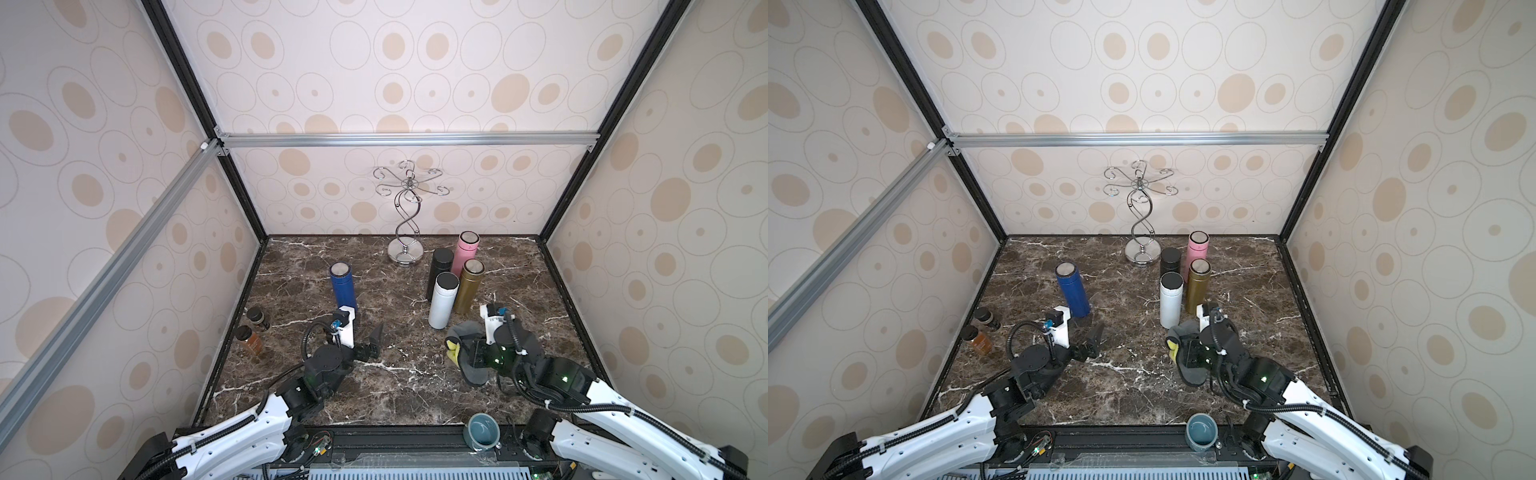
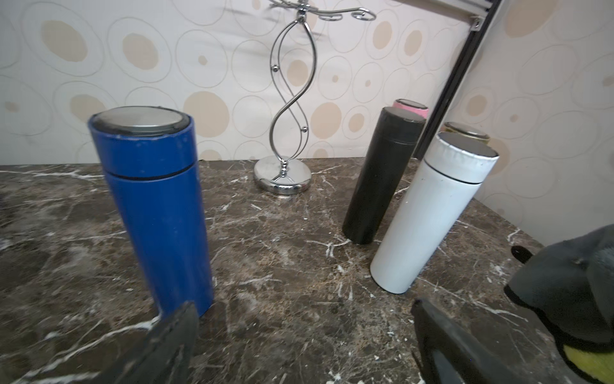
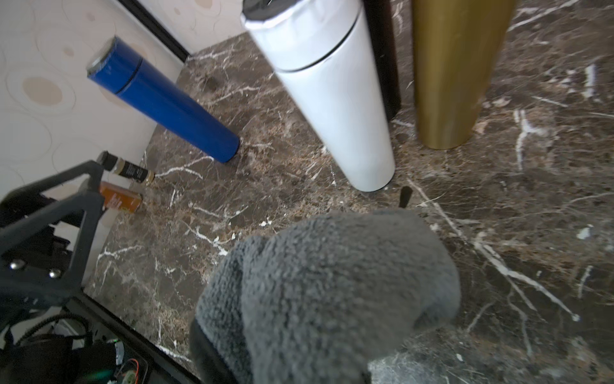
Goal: Wipe the surface of the thermos
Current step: Pick up the thermos from the center of the board.
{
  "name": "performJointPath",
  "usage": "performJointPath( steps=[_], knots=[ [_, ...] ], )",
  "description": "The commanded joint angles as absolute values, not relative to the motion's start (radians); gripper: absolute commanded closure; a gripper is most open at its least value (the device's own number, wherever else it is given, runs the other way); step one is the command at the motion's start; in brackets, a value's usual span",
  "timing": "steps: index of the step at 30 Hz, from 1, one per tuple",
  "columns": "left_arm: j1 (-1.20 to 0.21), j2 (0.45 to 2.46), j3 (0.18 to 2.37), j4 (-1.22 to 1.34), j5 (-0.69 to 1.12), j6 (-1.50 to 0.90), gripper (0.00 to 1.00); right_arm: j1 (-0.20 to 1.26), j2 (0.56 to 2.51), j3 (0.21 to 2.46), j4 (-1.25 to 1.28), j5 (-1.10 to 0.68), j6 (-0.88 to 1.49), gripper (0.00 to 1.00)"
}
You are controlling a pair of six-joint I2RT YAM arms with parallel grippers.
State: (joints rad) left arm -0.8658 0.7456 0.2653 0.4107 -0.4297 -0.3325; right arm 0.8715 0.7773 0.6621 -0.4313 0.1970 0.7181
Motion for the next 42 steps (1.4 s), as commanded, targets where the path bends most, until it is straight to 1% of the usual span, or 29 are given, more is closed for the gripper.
performJointPath(
  steps=[1,3,6,9,11,12,15,19,24,27,34,42],
  knots=[
    [-0.857,0.738,0.299,0.237,-0.58,-0.323,0.0,0.945,0.854,0.703,-0.345,0.262,0.731,1.0],
    [-0.826,0.752,0.299,0.233,-0.59,-0.324,0.0,0.973,0.912,0.711,-0.305,0.264,0.721,1.0],
    [-0.723,0.775,0.298,0.238,-0.531,-0.383,0.0,0.98,0.996,0.725,-0.259,0.239,0.711,1.0],
    [-0.671,0.757,0.251,0.334,-0.519,-0.391,0.0,0.979,1.051,0.734,-0.217,0.215,0.703,1.0],
    [-0.646,0.758,0.234,0.391,-0.525,-0.363,0.0,0.979,1.086,0.735,-0.185,0.206,0.698,1.0],
    [-0.629,0.77,0.23,0.435,-0.5,-0.339,0.0,0.98,1.106,0.736,-0.171,0.201,0.698,1.0],
    [-0.564,0.858,0.244,0.533,-0.421,-0.297,0.0,0.98,1.149,0.742,-0.139,0.186,0.69,1.0],
    [-0.521,0.978,0.229,0.745,-0.337,-0.243,0.0,0.976,1.17,0.746,-0.125,0.176,0.68,1.0],
    [-0.494,1.13,0.246,0.948,-0.241,-0.195,0.0,0.963,1.165,0.732,-0.11,0.164,0.676,1.0],
    [-0.49,1.21,0.287,0.97,-0.229,-0.189,0.0,0.955,1.17,0.732,-0.105,0.157,0.677,1.0],
    [-0.483,1.389,0.354,1.07,-0.269,-0.149,0.0,0.944,1.196,0.736,-0.084,0.138,0.678,1.0],
    [-0.47,1.509,0.414,1.135,-0.322,-0.147,0.0,0.935,1.21,0.749,-0.087,0.136,0.676,1.0]
  ],
)
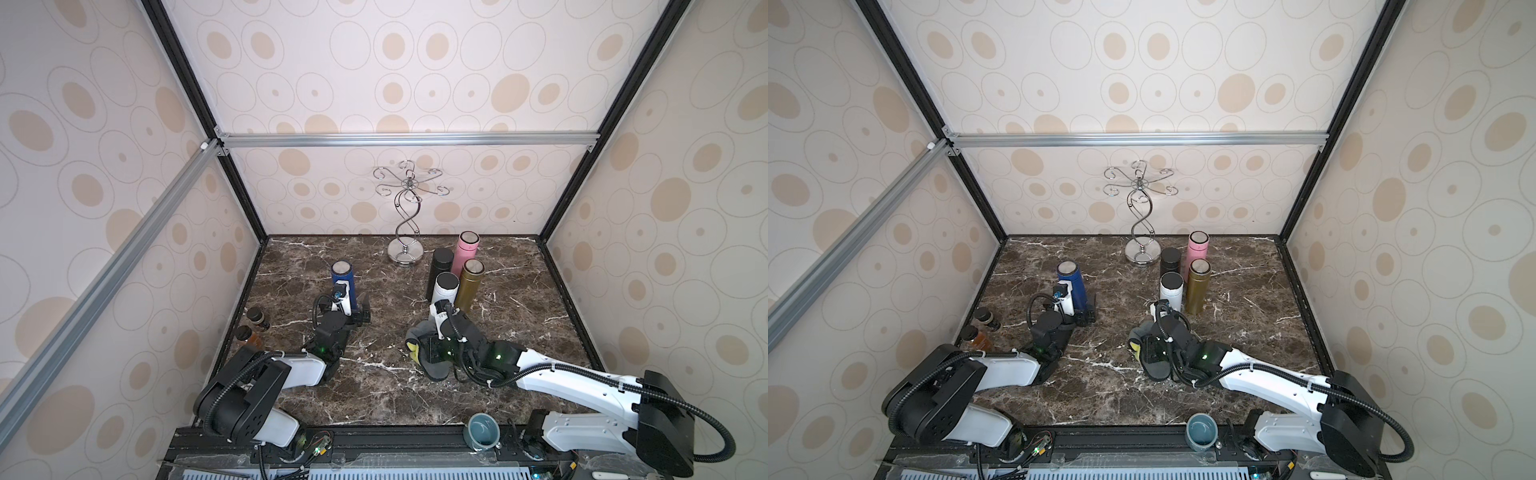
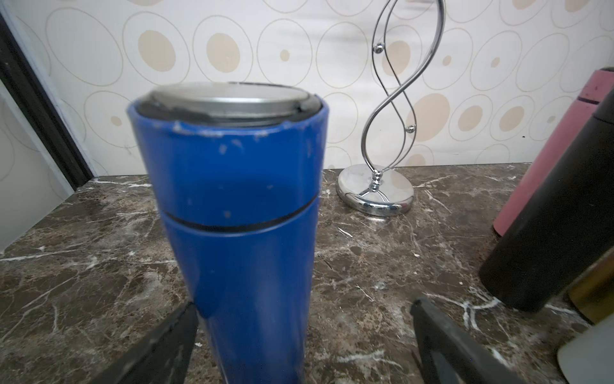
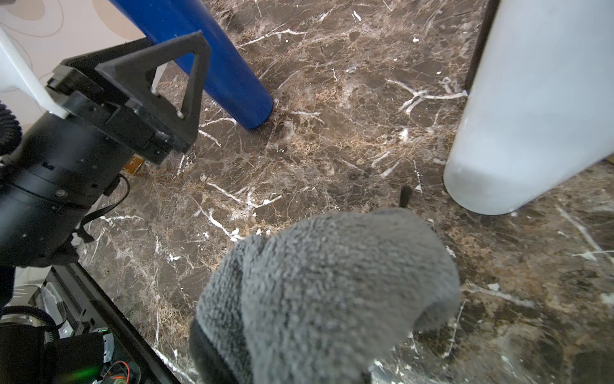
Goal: Wipe the surface of the thermos
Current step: Pick up the thermos from the center of the board.
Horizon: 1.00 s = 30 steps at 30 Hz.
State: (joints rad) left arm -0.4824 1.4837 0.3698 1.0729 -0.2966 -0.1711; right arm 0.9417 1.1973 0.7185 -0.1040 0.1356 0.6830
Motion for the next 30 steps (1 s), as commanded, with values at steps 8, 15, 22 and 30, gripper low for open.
performJointPath(
  steps=[8,15,22,30],
  knots=[
    [-0.455,1.567,0.443,1.167,-0.345,-0.15,0.0,0.931,1.212,0.745,-0.088,0.144,0.686,1.0],
    [-0.44,1.595,0.457,1.185,-0.354,-0.157,0.0,0.927,1.219,0.75,-0.087,0.14,0.69,1.0],
    [-0.416,1.612,0.472,1.19,-0.372,-0.168,0.0,0.927,1.233,0.757,-0.083,0.134,0.693,1.0],
    [-0.399,1.655,0.494,1.211,-0.391,-0.18,0.0,0.927,1.245,0.766,-0.089,0.134,0.696,1.0]
  ],
)
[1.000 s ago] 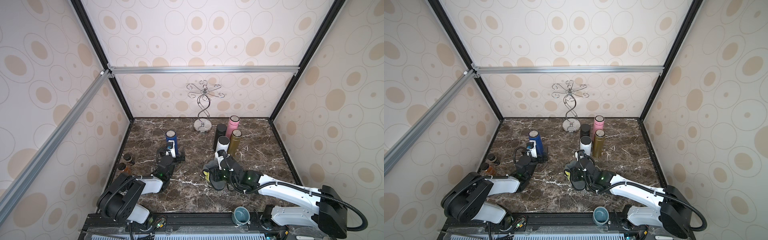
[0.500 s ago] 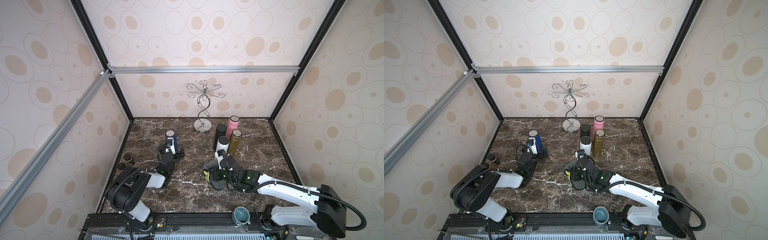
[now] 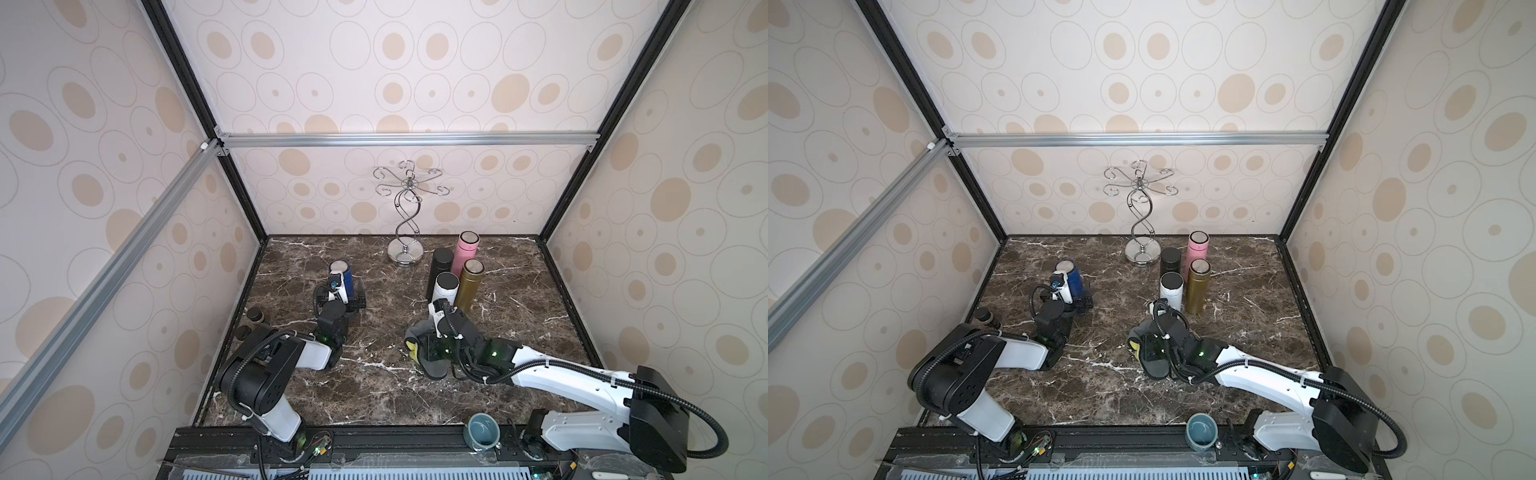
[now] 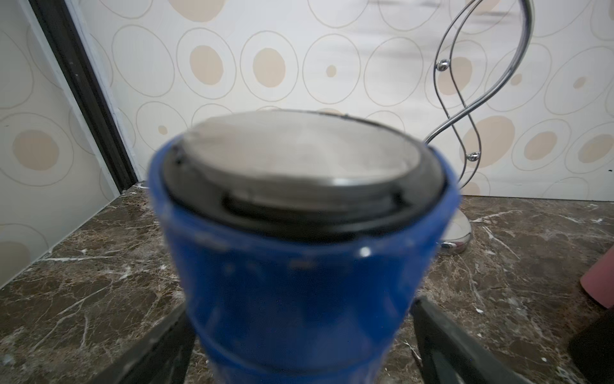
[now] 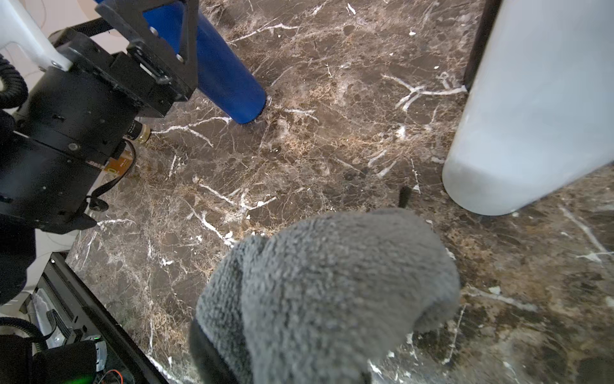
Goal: Wipe the surface of the thermos
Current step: Pick up the thermos from the center of the board.
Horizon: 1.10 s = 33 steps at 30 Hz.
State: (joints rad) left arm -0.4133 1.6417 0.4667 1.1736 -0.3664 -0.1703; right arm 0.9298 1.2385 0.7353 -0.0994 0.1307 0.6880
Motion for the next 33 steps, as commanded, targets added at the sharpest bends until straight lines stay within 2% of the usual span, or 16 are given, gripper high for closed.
performJointPath(
  steps=[1,24,28,33],
  knots=[
    [-0.395,1.662,0.498,1.212,-0.39,-0.182,0.01,0.927,1.246,0.765,-0.09,0.135,0.697,1.0],
    [-0.381,1.748,0.561,1.239,-0.383,-0.148,0.18,0.927,1.268,0.778,-0.101,0.134,0.71,1.0],
    [-0.382,1.753,0.559,1.257,-0.386,-0.145,0.28,0.927,1.267,0.779,-0.104,0.136,0.71,1.0],
    [-0.381,1.749,0.551,1.266,-0.38,-0.132,0.48,0.927,1.268,0.782,-0.106,0.135,0.712,1.0]
  ],
)
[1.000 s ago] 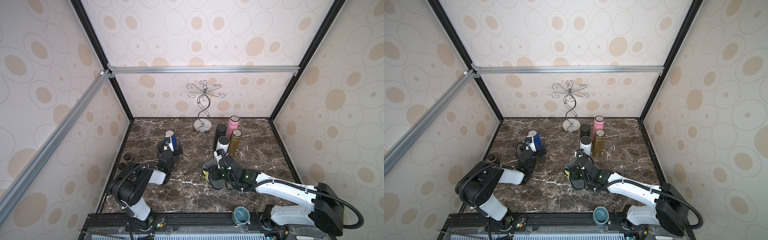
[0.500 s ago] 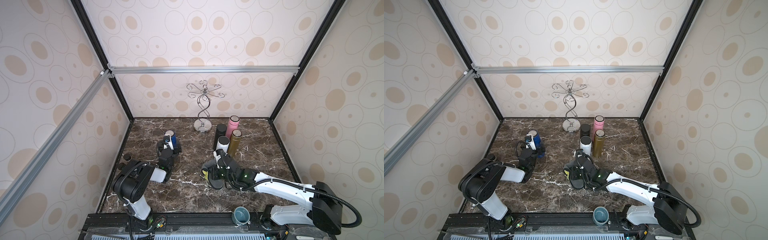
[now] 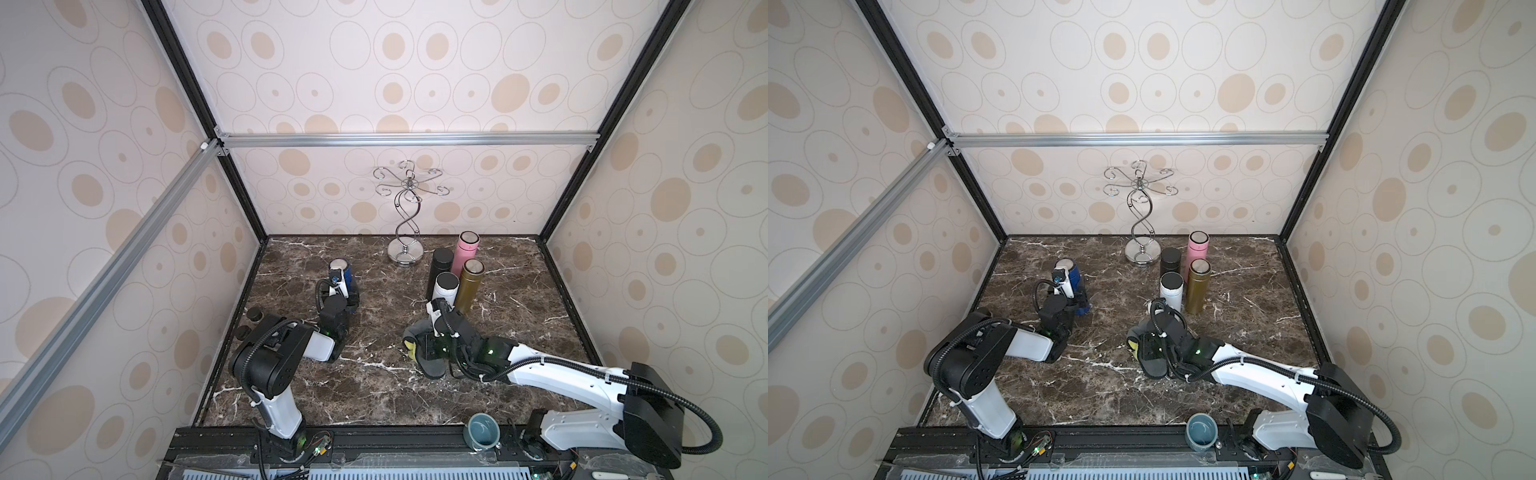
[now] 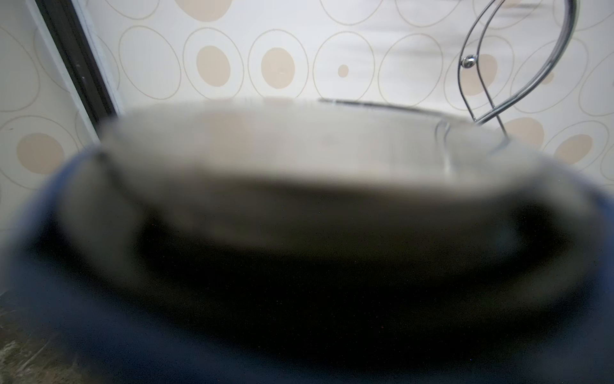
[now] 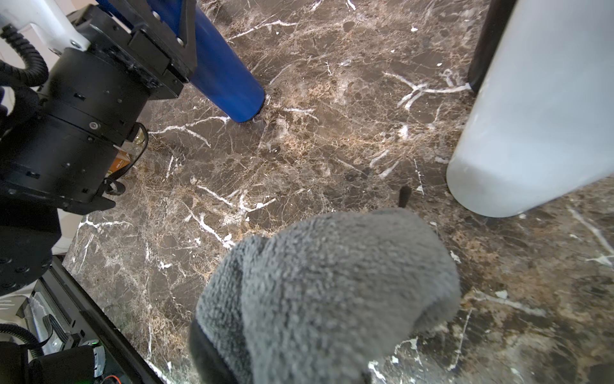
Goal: Wipe the surface of the thermos
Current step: Pick up the thermos from the center of the board.
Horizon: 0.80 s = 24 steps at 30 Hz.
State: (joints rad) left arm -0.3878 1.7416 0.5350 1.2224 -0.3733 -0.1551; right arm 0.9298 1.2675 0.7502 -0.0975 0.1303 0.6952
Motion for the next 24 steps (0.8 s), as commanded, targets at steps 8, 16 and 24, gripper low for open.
performJointPath(
  steps=[8,16,24],
  knots=[
    [-0.381,1.716,0.54,1.239,-0.373,-0.129,1.0,0.927,1.282,0.788,-0.085,0.084,0.709,1.0],
    [-0.377,1.329,0.44,0.948,-0.198,-0.273,1.0,0.929,1.31,0.773,0.054,-0.049,0.733,1.0],
    [-0.364,0.959,0.403,0.677,0.047,-0.358,1.0,0.935,1.342,0.776,0.309,-0.211,0.757,1.0]
  ],
)
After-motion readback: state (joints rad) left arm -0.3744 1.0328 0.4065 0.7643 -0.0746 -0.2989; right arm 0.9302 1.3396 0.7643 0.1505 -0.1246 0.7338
